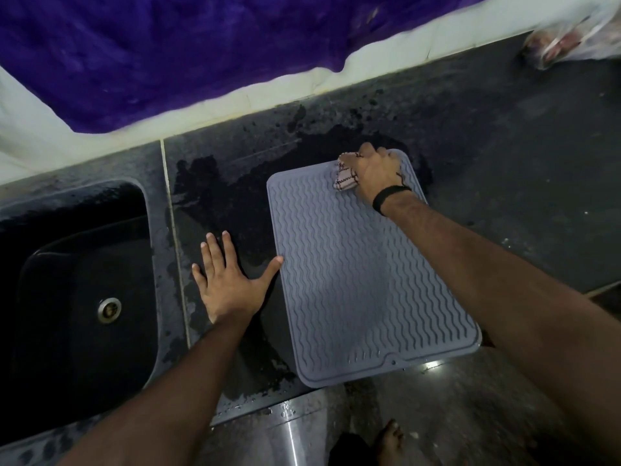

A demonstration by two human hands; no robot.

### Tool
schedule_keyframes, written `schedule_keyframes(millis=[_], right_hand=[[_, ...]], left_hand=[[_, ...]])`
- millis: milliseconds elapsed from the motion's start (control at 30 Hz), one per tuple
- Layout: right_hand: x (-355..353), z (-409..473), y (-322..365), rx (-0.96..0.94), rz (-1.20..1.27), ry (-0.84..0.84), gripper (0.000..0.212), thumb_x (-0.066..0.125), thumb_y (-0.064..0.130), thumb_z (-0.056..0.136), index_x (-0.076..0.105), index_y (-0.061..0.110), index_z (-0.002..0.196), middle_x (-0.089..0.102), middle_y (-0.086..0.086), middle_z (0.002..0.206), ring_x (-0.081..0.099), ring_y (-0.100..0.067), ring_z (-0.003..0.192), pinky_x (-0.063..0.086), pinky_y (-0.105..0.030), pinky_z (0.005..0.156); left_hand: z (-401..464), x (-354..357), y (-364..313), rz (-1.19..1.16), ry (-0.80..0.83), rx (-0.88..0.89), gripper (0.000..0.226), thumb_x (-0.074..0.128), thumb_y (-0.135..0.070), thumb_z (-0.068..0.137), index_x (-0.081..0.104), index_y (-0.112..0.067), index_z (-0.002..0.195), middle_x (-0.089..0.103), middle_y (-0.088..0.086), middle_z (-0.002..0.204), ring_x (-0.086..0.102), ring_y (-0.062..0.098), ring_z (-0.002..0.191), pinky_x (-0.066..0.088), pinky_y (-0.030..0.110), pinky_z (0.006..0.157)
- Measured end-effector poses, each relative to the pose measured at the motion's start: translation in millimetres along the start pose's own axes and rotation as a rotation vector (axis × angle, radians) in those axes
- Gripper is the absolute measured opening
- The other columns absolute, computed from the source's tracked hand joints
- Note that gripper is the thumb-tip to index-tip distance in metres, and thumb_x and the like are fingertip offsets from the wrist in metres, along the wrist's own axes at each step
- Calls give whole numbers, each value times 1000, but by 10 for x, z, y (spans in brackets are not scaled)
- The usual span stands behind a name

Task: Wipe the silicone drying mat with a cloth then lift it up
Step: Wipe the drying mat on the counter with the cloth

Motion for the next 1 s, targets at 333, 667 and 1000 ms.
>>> schedule_keyframes(millis=[333, 667, 1000], right_hand=[[-60, -2, -647, 154, -78, -123, 39, 56, 12, 89, 61, 23, 126, 50, -21, 119, 51, -44, 104, 38, -52, 94], [-57, 19, -129, 30, -68, -27, 59, 71, 23, 76, 55, 27, 133, 47, -16, 129, 47, -39, 112, 36, -46, 95], [-86, -51, -836, 267, -37, -129, 34, 45, 16, 97, 63, 20, 125, 51, -19, 122, 48, -41, 110, 37, -48, 95]], left_hand=[[-13, -18, -13, -7, 0, -1, 127, 20, -105, 70, -4, -25, 165, -8, 3, 173, -12, 17, 158, -6, 49, 128], [-26, -67, -32, 14, 9, 4, 124, 21, -102, 73, -4, -23, 165, -9, 5, 173, -12, 18, 158, -5, 49, 128], [-27, -48, -32, 5, 16, 3, 125, 18, -103, 72, -4, -23, 165, -9, 4, 173, -13, 18, 158, -6, 50, 128]])
Point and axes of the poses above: each hand's wrist, its own z-axis towards the middle knuckle, its own x-axis out of the palm, y = z × x, the point moved 4 cm from there along z, towards the middle knuckle
